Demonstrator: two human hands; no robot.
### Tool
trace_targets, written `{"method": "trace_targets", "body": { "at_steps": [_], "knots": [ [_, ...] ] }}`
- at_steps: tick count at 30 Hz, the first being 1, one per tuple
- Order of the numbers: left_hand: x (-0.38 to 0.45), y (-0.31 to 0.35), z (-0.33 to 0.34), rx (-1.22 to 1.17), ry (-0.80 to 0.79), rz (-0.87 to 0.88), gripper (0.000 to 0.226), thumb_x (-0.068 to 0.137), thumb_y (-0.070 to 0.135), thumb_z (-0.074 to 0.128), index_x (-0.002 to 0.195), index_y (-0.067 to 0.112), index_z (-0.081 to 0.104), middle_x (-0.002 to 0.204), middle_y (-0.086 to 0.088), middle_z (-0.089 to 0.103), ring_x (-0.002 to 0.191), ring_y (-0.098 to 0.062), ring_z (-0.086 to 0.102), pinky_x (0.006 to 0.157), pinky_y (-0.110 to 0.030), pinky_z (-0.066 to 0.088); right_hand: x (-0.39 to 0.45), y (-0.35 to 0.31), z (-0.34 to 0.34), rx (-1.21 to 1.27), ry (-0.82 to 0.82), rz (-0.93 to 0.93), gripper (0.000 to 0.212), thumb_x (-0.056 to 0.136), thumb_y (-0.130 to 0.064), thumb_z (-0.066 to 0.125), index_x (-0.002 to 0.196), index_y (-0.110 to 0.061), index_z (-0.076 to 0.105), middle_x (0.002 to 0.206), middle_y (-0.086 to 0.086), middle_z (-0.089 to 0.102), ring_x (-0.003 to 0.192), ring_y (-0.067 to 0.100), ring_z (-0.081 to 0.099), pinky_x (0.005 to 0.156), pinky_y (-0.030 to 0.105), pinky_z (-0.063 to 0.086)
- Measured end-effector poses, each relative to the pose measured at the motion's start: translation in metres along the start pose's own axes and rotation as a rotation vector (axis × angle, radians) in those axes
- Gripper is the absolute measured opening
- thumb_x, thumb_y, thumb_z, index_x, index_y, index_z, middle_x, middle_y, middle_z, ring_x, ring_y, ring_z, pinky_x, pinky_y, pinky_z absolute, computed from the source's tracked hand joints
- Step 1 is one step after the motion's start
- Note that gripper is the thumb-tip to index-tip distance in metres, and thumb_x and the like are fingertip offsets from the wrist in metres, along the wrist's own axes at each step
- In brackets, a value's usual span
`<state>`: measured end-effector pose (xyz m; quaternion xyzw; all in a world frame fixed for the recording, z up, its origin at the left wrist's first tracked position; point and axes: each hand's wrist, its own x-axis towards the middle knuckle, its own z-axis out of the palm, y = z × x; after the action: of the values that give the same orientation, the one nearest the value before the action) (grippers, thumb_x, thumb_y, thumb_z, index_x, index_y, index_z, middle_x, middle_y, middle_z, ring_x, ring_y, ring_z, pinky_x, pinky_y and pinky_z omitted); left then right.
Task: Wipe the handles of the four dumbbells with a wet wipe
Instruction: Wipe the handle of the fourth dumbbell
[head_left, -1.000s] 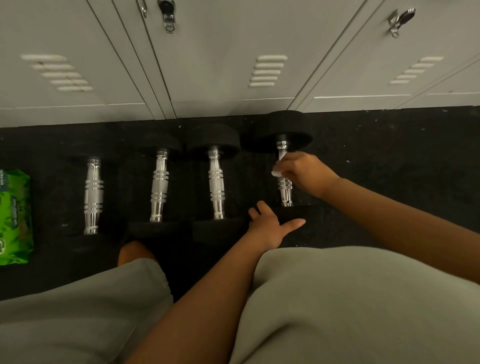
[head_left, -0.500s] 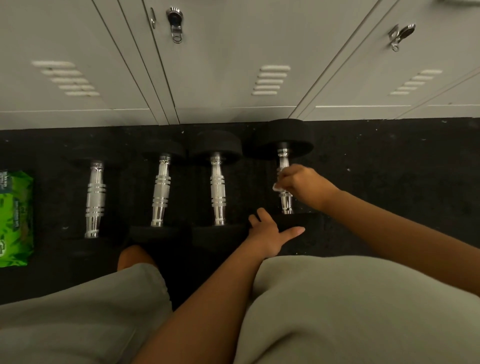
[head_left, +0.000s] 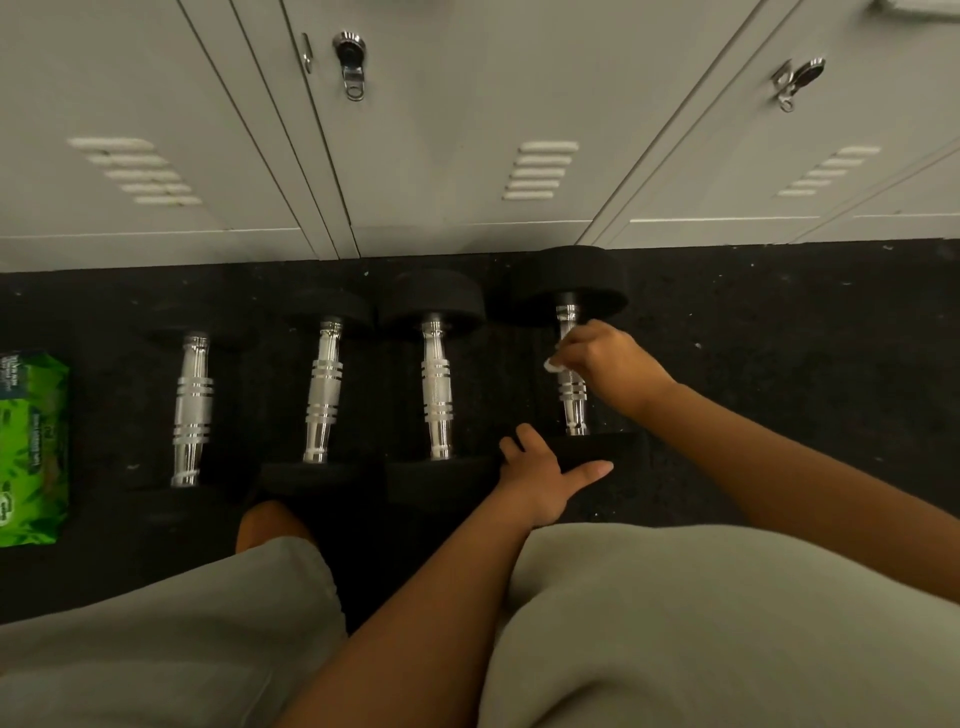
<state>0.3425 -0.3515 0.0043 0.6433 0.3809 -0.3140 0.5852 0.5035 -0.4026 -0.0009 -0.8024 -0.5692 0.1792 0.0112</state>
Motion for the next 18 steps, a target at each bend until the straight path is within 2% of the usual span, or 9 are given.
{"method": "trace_targets", "body": {
  "at_steps": [5, 8, 10, 15, 18],
  "knots": [
    [0.002, 0.001, 0.001, -0.005, -0.003, -0.015, 0.100, 0.080, 0.054, 0.065, 0.149, 0.019, 0.001, 0.153, -0.011, 0.007, 0.136, -0.032, 0.031, 0.105, -0.044, 0.039, 0.015, 0.003, -0.001, -0.026, 0.038, 0.076, 0.028, 0.086, -0.004, 0.061, 0.113, -0.009, 0.066, 0.113, 0.013, 0.062, 0.103, 0.028, 0.056, 0.086, 0.034, 0.048],
    [0.002, 0.001, -0.001, -0.007, 0.003, -0.016, 0.100, 0.081, 0.053, 0.065, 0.149, 0.019, 0.002, 0.153, -0.010, 0.007, 0.136, -0.031, 0.031, 0.104, -0.043, 0.038, 0.000, -0.008, -0.003, -0.021, 0.000, 0.024, 0.027, 0.087, -0.005, 0.059, 0.113, -0.007, 0.066, 0.117, 0.012, 0.061, 0.110, 0.027, 0.055, 0.093, 0.033, 0.046],
    [0.004, -0.001, 0.000, -0.009, -0.003, -0.009, 0.100, 0.080, 0.054, 0.065, 0.149, 0.019, 0.001, 0.153, -0.010, 0.007, 0.135, -0.031, 0.032, 0.105, -0.044, 0.039, -0.003, -0.007, -0.005, -0.021, -0.035, 0.003, 0.028, 0.088, -0.005, 0.059, 0.115, -0.008, 0.065, 0.119, 0.011, 0.061, 0.112, 0.026, 0.055, 0.091, 0.030, 0.045],
    [0.004, 0.000, 0.003, 0.004, 0.008, -0.006, 0.102, 0.079, 0.056, 0.065, 0.149, 0.019, 0.001, 0.152, -0.011, 0.009, 0.135, -0.031, 0.032, 0.105, -0.043, 0.041, 0.024, 0.006, -0.010, -0.046, 0.008, 0.093, 0.032, 0.087, -0.002, 0.060, 0.118, -0.010, 0.063, 0.120, 0.013, 0.060, 0.109, 0.028, 0.055, 0.091, 0.035, 0.047],
    [0.004, 0.000, 0.001, 0.004, 0.006, -0.012, 0.100, 0.080, 0.054, 0.065, 0.149, 0.019, 0.001, 0.152, -0.011, 0.009, 0.135, -0.031, 0.032, 0.103, -0.042, 0.040, 0.013, -0.001, -0.006, -0.071, 0.011, 0.117, 0.036, 0.088, 0.000, 0.058, 0.122, -0.010, 0.061, 0.122, 0.011, 0.058, 0.108, 0.027, 0.054, 0.089, 0.033, 0.047]
  ]
}}
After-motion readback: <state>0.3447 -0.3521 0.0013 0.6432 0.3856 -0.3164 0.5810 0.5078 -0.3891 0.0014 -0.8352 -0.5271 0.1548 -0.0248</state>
